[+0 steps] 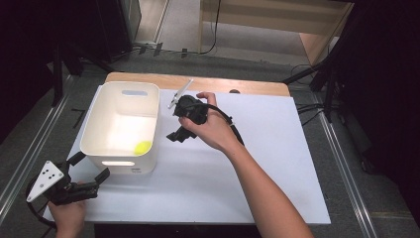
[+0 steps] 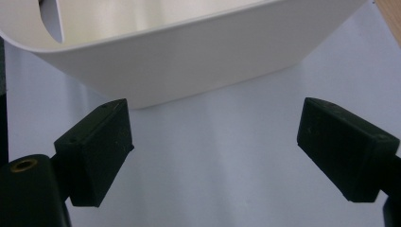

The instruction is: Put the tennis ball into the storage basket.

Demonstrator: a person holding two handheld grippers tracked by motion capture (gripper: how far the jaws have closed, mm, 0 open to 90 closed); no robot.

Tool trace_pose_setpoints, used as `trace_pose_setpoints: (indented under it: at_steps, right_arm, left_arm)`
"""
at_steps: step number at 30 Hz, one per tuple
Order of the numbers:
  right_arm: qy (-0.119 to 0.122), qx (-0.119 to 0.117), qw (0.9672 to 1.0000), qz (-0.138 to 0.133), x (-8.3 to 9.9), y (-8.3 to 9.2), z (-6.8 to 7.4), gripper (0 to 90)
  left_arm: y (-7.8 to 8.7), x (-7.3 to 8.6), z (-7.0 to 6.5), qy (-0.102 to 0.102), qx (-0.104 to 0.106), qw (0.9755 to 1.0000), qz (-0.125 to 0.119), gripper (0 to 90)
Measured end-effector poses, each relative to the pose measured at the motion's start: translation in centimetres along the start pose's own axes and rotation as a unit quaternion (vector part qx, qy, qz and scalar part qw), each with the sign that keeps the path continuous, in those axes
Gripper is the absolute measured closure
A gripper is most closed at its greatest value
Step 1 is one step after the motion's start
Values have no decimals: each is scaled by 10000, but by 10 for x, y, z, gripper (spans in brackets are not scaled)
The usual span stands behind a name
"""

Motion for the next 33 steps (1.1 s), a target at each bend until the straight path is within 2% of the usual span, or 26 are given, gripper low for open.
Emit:
trace_pose_setpoints:
  at_steps: [5,8,12,19,33]
  right_arm:
    - [-102,53,9999,-70,11,2,-3,88]
    - [-179,80,9998,-52,17,3,-4,18]
    - [-236,226,9994,-73,25,3,-6,0]
    - [-427,306,9985,-180,40,4,-9,0]
    - [-581,377,9967,-419,74,11,-13,0]
  left_arm:
    - [0,0,0,-9,4,10000,6,0]
    - [0,0,0,-14,6,10000,5,0]
    - [0,0,0,-23,2,10000,9,0]
    - [0,0,0,-29,3,10000,10,0]
    - [0,0,0,-27,-9,10000,21,0]
Point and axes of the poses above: each handheld gripper's, and its own axes: y roughly backward along the jaws, x roughly out of its underside, z roughly to its left, the point moved 3 cm from there along -y, roughly forward along the jaws, and after that the axes turned 9 degrees about -y, right-handed, at the moved point
